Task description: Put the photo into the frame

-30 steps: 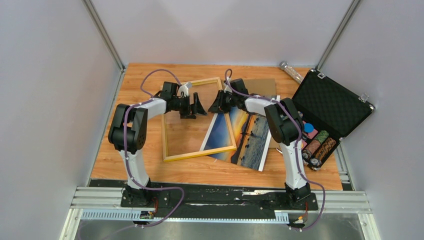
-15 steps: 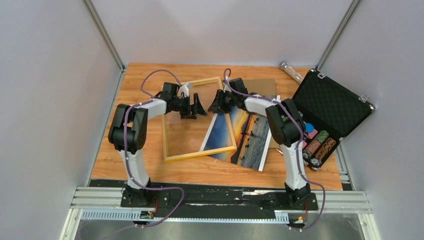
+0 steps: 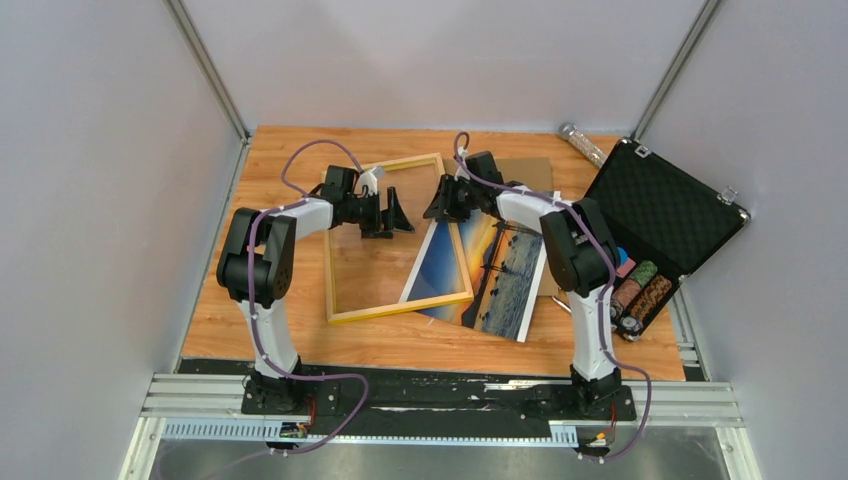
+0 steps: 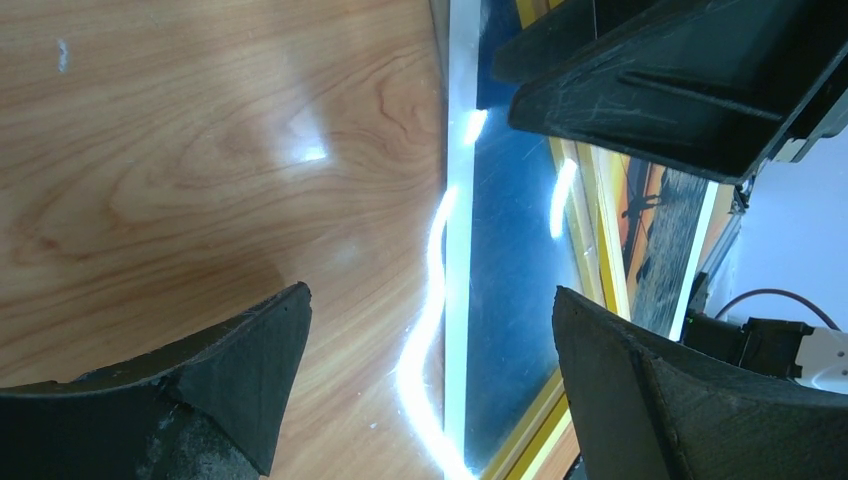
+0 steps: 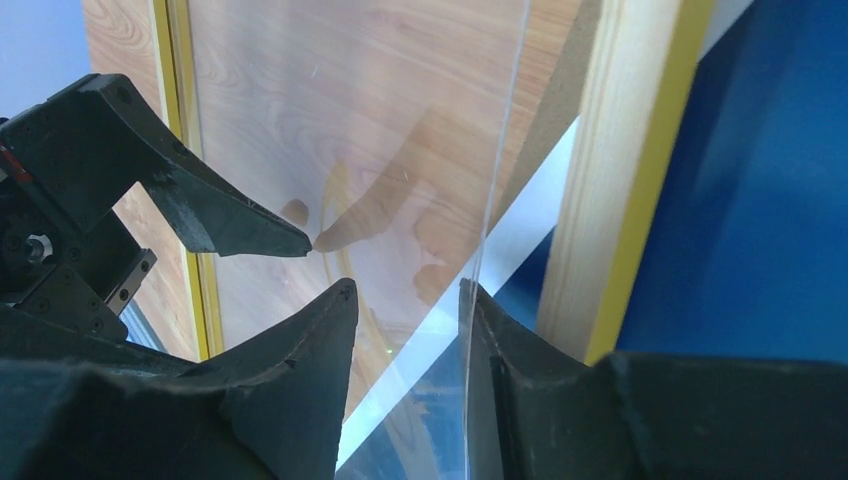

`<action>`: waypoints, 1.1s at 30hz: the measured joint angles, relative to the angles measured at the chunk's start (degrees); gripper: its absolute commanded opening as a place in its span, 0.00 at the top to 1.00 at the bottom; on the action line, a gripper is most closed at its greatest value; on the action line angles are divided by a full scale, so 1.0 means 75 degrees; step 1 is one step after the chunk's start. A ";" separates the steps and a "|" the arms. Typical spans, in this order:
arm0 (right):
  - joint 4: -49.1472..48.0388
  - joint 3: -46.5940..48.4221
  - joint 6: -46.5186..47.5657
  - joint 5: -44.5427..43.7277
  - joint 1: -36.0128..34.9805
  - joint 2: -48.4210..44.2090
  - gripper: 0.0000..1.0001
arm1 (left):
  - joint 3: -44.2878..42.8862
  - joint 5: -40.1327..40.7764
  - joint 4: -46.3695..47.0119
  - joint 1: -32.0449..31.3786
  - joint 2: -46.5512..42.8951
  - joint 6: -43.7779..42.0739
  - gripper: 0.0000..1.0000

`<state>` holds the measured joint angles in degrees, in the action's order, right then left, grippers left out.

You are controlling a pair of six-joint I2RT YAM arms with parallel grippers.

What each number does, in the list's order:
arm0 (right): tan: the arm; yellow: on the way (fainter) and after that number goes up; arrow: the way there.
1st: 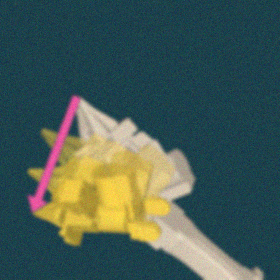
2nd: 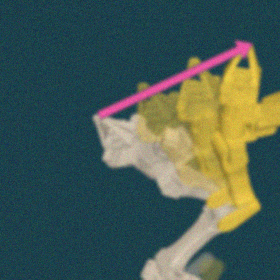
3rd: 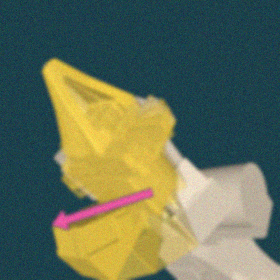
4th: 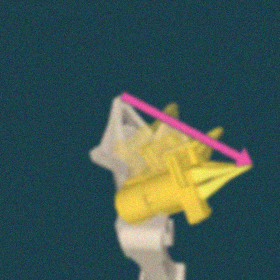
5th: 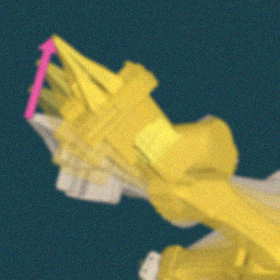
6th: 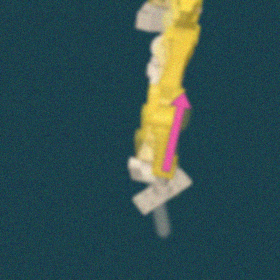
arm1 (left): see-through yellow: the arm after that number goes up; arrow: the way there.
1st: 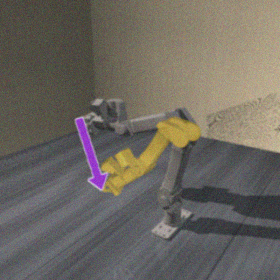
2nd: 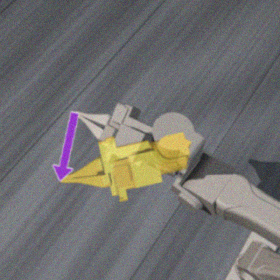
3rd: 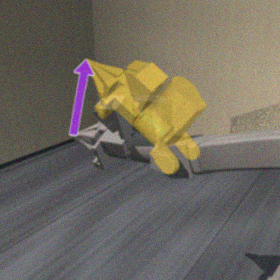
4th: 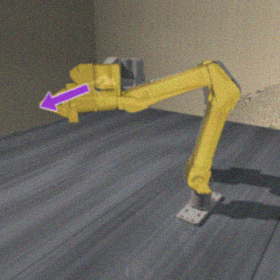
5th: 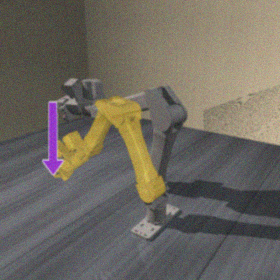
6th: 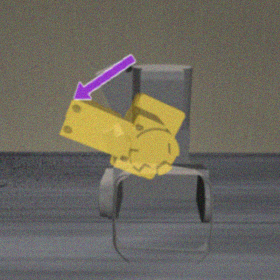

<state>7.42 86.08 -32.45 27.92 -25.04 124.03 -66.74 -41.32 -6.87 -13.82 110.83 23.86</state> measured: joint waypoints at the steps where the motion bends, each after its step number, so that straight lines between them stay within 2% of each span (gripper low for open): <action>1: 0.0035 -0.0012 0.0032 -0.0035 0.0023 -0.0047 0.59 | 0.0000 0.0003 0.0000 0.0000 0.0000 -0.0006 0.01; 26: 0.0050 -0.0577 0.1527 -0.0632 0.0428 -0.1676 0.58 | 0.0020 0.0032 -0.0020 -0.0003 -0.0012 -0.0117 0.00; 33: 0.0006 -0.1102 0.2218 -0.0842 0.0428 -0.1888 0.58 | -0.0047 0.0350 -0.0621 -0.0003 -0.0525 -0.0536 0.00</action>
<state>7.46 77.82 -15.81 21.61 -21.82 109.86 -67.09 -38.70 -11.53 -13.85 106.89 19.84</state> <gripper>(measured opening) 0.418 0.997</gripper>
